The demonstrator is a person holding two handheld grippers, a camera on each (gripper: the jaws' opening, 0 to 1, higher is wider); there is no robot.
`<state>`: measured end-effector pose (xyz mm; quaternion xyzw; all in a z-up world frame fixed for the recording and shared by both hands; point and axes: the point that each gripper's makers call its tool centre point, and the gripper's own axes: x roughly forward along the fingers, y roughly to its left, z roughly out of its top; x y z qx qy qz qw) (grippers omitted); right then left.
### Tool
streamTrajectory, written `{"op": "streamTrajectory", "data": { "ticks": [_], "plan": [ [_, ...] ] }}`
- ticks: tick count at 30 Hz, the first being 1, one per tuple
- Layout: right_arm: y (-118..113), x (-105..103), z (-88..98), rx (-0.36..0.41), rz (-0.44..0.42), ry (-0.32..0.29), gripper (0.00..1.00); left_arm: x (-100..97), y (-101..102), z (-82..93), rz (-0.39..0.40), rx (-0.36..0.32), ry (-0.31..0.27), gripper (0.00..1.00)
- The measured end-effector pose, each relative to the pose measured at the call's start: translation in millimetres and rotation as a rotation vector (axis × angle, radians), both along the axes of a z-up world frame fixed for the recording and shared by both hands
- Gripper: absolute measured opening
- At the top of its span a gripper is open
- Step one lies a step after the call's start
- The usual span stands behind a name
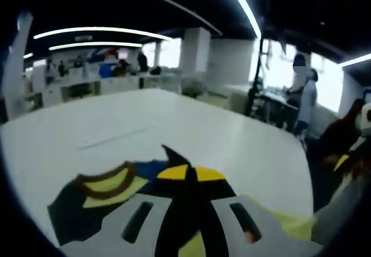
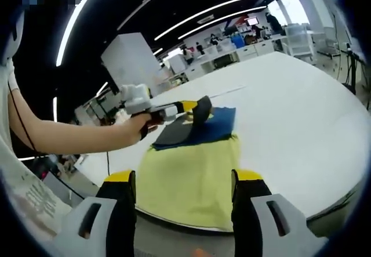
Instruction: Fold the garment on the visible template until the final outline fits inside the template.
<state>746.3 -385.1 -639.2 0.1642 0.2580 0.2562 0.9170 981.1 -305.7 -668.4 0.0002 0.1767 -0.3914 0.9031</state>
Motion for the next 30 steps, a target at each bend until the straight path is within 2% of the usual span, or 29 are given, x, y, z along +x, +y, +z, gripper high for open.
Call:
{"op": "streamTrajectory", "data": {
  "ticks": [6,17,22,25,26,30],
  "plan": [
    [-5,-2,-1.7,-0.004,-0.007,0.007,0.67,-2.8,-5,-17.5,0.016,0.021,0.043,0.0],
    [-4,-2,-4.4,-0.003,-0.003,0.014,0.67,-11.7,-16,-32.3,0.0,0.024,0.09,0.0],
    [-4,-1,-4.7,-0.001,-0.006,0.015,0.67,-14.0,-18,-37.6,0.012,-0.008,0.138,0.01],
    [-5,0,-6.6,-0.002,-0.006,0.017,0.67,-16.0,-23,-35.2,-0.002,-0.045,0.153,0.12],
    [-5,0,-6.6,-0.002,-0.005,0.016,0.67,-15.9,-24,-34.9,-0.003,-0.051,0.157,0.21],
    [-1,2,-5.5,0.001,0.001,0.013,0.67,-11.9,-23,-29.7,0.022,-0.089,0.147,0.45]
  ]
}}
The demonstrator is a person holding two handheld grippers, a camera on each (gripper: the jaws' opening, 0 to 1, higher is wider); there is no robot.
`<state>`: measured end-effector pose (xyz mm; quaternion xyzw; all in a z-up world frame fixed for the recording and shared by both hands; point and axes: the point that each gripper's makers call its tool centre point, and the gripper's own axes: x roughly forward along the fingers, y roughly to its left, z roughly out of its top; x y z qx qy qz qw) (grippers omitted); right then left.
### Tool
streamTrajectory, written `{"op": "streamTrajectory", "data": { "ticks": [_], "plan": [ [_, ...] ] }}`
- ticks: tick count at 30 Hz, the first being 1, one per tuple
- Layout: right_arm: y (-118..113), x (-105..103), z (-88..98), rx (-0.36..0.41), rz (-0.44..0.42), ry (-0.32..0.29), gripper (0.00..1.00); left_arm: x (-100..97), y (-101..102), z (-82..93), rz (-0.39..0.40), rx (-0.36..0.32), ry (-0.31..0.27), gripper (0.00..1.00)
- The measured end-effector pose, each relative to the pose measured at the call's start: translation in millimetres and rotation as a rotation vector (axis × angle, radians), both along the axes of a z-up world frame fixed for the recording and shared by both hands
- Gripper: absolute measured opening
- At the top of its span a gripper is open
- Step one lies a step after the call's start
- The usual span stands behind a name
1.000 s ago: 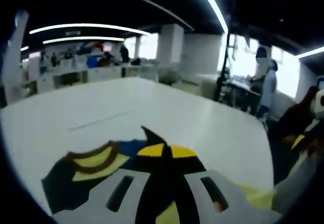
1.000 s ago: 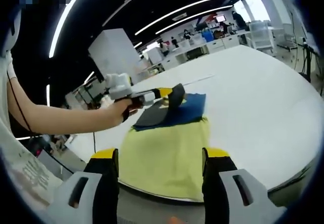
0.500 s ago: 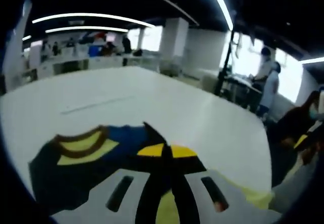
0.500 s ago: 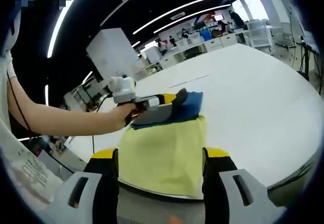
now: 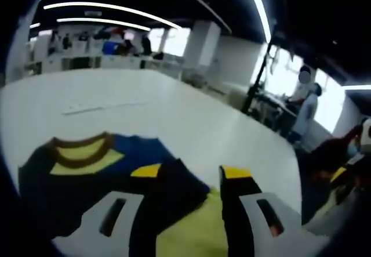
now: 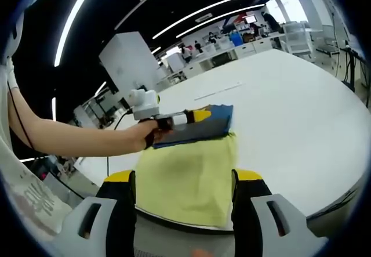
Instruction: Fold the garment on the visible template until the final outline fits inside the template.
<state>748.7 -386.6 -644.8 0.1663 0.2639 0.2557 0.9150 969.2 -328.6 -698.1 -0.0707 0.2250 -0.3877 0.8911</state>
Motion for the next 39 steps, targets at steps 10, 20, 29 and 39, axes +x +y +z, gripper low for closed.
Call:
{"op": "streamTrajectory", "data": {
  "ticks": [10,20,29,39],
  "plan": [
    [6,3,1.5,0.01,0.02,-0.01,0.67,-0.8,8,3.3,0.046,-0.028,0.003,0.92],
    [7,2,1.0,0.012,0.02,-0.01,0.67,-3.1,20,7.0,0.065,-0.01,-0.011,0.98],
    [8,9,3.1,0.021,0.021,-0.026,0.67,-25.3,49,21.7,0.076,0.009,-0.044,0.99],
    [11,18,11.4,0.033,0.033,-0.056,0.67,-71.2,110,33.1,0.132,0.04,-0.068,0.98]
  ]
}}
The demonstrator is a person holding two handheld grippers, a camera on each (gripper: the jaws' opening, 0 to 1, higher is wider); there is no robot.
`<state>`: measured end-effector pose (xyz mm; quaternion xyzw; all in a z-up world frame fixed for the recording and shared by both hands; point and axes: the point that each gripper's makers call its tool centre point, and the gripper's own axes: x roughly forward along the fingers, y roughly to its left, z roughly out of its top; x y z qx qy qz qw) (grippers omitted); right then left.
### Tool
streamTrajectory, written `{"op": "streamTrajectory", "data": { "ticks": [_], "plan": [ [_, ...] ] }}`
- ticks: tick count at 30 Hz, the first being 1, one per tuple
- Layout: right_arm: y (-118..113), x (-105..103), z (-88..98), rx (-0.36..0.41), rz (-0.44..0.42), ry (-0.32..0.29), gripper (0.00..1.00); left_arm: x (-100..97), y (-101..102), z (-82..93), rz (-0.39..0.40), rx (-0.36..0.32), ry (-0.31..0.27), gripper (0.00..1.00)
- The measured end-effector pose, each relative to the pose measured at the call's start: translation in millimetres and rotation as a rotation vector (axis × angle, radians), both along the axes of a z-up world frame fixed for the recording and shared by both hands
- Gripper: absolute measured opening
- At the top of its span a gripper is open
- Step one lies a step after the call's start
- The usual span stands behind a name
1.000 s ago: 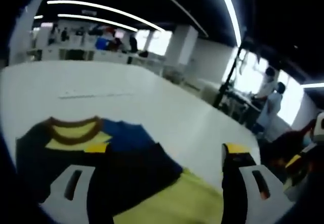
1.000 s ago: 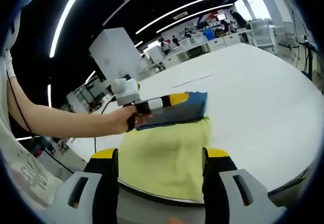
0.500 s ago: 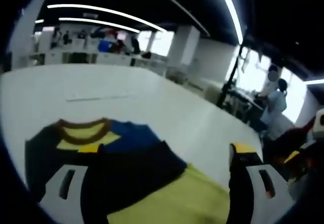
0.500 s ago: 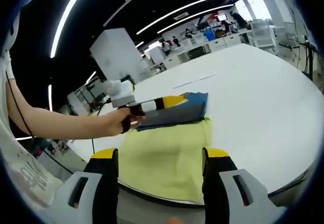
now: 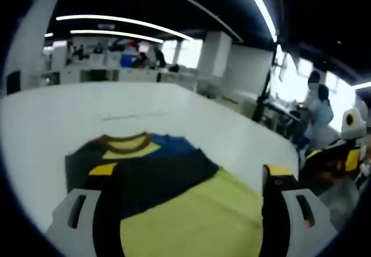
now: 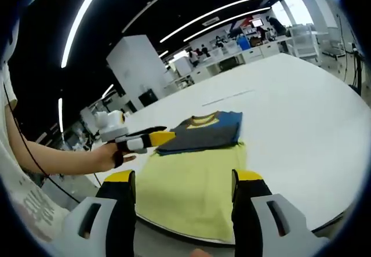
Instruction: Fold the garment on the visible template until the final outline fits inside the template.
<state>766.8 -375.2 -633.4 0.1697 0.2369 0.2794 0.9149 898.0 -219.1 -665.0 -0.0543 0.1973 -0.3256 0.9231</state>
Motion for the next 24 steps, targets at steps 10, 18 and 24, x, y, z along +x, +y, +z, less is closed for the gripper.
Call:
{"op": "streamTrajectory", "data": {
  "ticks": [10,18,24],
  "plan": [
    [0,-1,4.5,-0.002,0.021,-0.014,0.67,-59.1,61,17.7,0.104,-0.045,0.012,0.97],
    [6,-6,8.6,-0.016,0.069,-0.026,0.67,-94.2,94,26.3,0.184,-0.05,0.019,0.97],
    [9,-10,7.4,-0.026,0.094,-0.024,0.68,-111.7,113,40.2,0.23,-0.036,-0.015,0.97]
  ]
}}
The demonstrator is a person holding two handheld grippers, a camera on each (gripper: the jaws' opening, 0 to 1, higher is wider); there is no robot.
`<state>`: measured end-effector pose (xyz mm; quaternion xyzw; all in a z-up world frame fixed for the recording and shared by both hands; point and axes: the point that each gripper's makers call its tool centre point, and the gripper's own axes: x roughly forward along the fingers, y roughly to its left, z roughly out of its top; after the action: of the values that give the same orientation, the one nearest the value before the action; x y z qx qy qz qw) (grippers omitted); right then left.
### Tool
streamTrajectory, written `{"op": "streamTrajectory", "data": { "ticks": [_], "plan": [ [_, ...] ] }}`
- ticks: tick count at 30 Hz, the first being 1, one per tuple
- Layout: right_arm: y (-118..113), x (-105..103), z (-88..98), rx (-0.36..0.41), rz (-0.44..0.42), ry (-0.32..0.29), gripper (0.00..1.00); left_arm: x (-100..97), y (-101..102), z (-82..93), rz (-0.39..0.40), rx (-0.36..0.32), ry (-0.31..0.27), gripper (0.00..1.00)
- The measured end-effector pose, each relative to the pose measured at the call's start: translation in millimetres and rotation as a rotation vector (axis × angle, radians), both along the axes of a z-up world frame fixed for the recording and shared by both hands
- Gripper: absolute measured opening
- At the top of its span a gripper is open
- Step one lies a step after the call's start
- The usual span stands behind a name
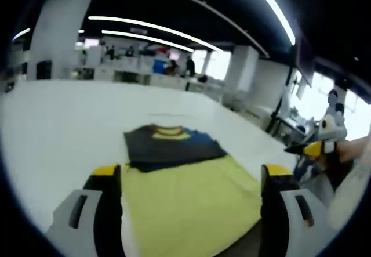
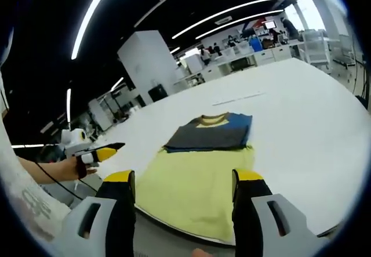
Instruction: Fold the garment on the visible template until the final outline fits inside the template.
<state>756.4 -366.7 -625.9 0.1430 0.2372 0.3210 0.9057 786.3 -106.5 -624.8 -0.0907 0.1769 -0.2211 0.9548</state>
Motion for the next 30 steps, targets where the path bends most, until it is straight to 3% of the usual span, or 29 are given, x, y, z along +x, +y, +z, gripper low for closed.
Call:
{"op": "streamTrajectory", "data": {
  "ticks": [6,12,18,23,27,30],
  "plan": [
    [1,-5,-2.0,-0.012,0.02,0.002,0.68,-15.7,17,-0.5,0.041,0.009,0.001,0.96],
    [-3,-7,-2.6,-0.016,0.018,0.004,0.68,-18.4,19,1.5,0.044,0.018,0.004,0.95],
    [-11,-8,-10.9,-0.029,0.002,0.031,0.68,-22.1,15,-16.3,0.016,0.022,0.096,0.91],
    [-14,-10,-16.3,-0.037,-0.005,0.05,0.68,-23.8,12,-19.0,0.003,0.039,0.104,0.91],
    [-16,-11,-23.7,-0.043,-0.012,0.074,0.68,-24.8,11,-25.5,0.004,0.022,0.144,0.91],
    [-19,-11,-34.9,-0.048,-0.025,0.131,0.68,-25.9,9,-31.0,-0.002,0.006,0.184,0.89]
  ]
}}
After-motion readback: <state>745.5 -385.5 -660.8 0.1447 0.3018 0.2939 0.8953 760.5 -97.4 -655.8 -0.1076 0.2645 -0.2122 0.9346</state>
